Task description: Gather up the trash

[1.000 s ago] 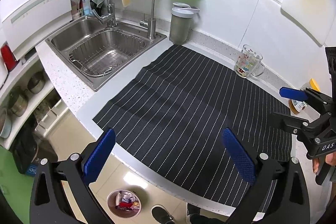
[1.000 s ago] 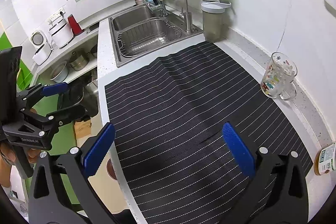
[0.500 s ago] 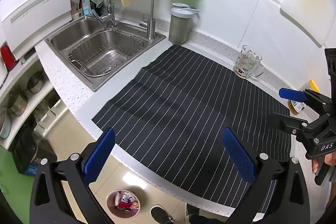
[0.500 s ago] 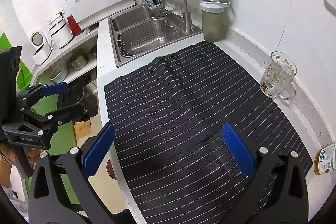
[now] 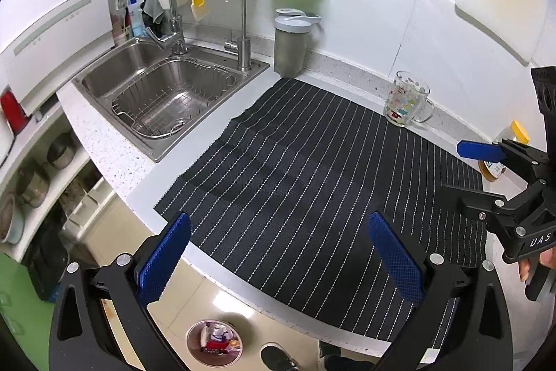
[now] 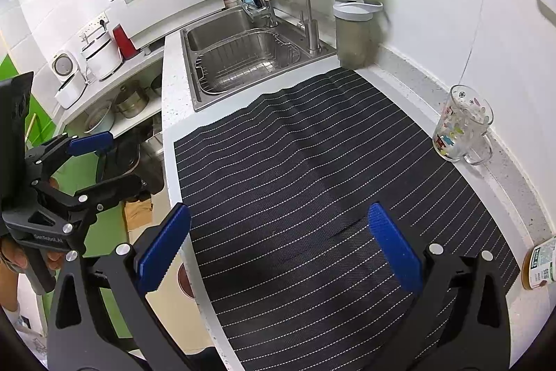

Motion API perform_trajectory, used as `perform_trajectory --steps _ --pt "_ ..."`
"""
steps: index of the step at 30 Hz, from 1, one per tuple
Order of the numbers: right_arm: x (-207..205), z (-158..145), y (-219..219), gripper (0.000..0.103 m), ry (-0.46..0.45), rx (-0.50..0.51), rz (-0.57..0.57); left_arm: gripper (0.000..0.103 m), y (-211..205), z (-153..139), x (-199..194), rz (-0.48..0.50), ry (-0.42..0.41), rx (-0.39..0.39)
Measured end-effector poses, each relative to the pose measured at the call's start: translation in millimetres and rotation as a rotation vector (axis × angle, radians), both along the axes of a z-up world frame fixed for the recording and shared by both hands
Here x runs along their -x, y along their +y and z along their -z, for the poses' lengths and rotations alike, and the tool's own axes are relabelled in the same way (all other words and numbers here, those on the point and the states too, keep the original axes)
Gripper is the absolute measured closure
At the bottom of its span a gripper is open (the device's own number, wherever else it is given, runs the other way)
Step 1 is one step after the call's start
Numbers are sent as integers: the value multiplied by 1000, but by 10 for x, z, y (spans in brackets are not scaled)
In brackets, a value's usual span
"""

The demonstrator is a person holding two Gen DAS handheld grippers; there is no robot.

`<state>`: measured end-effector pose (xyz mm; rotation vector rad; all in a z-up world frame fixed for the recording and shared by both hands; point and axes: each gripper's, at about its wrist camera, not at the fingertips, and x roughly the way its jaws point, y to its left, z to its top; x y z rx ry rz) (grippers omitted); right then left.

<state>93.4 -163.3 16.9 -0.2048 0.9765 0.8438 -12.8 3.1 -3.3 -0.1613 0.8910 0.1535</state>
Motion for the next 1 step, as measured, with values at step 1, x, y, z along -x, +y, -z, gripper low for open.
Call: perform_trajectory --steps 1 --pt "-6 2 -1 3 0 0 0 5 3 2 -5 -2 1 6"
